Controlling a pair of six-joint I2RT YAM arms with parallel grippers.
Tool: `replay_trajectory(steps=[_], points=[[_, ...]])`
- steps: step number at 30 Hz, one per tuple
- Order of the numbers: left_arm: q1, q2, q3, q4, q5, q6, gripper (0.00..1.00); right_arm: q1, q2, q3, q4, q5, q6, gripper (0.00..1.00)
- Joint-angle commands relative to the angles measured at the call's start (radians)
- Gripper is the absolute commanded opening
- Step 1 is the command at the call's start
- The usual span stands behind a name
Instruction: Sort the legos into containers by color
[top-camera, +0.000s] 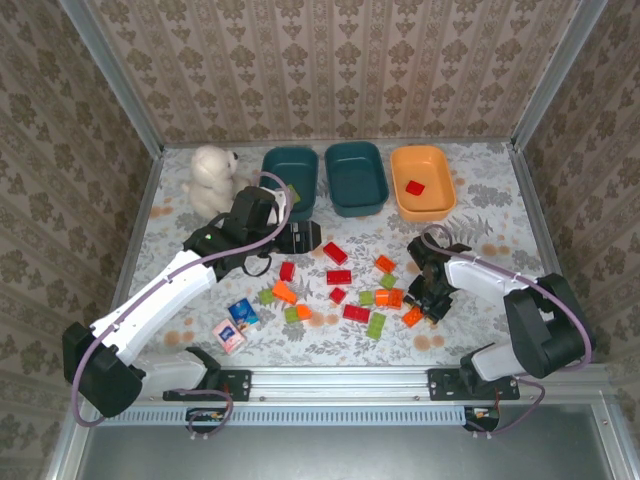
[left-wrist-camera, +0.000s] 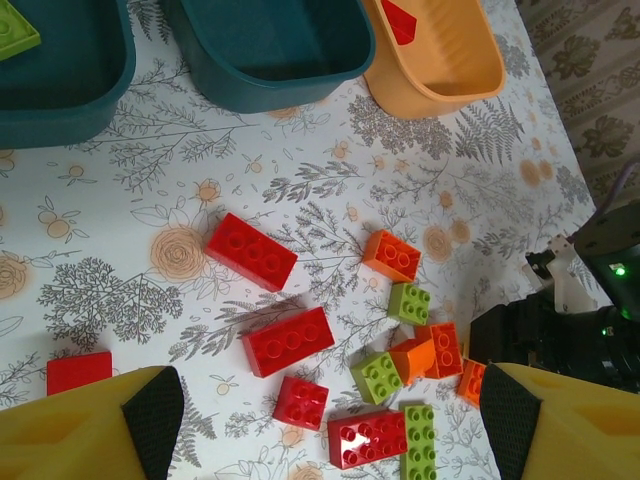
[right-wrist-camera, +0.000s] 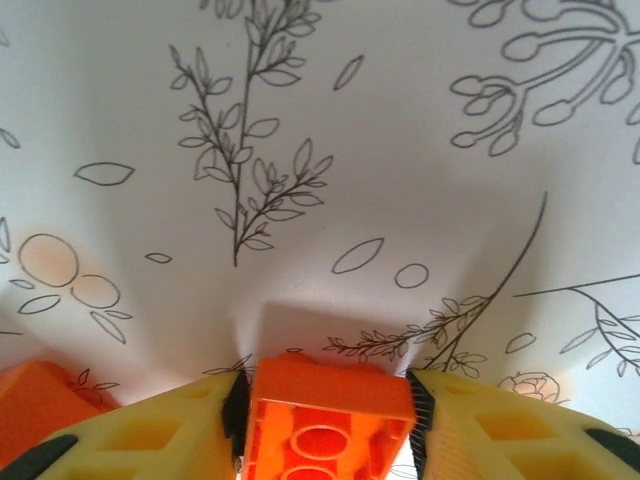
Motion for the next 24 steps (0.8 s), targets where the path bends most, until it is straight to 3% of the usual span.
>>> replay_trajectory(steps=[1, 11, 17, 20, 24], points=[[-0.004, -0.011, -0.009, 0.015, -0.016, -0.017, 0.81, 0.020, 0.044, -0.019, 0.085, -0.061, 0.044, 0.41], [-0.004, -0.015, -0.023, 0.020, -0.025, -0.033, 0.81, 0.019, -0.052, 0.059, 0.006, 0.004, 0.021, 0.30], [0.011, 0.014, -0.014, 0.035, -0.031, -0.085, 0.81, 0.022, -0.128, 0.299, -0.117, 0.119, -0.132, 0.30], [0.057, 0.027, -0.011, 0.061, -0.022, -0.147, 0.81, 0.043, -0.055, 0.483, -0.102, 0.143, -0.233, 0.30], [0.124, 0.050, 0.002, 0.086, -0.009, -0.191, 0.81, 0.064, 0.193, 0.772, -0.060, 0.154, -0.339, 0.30]])
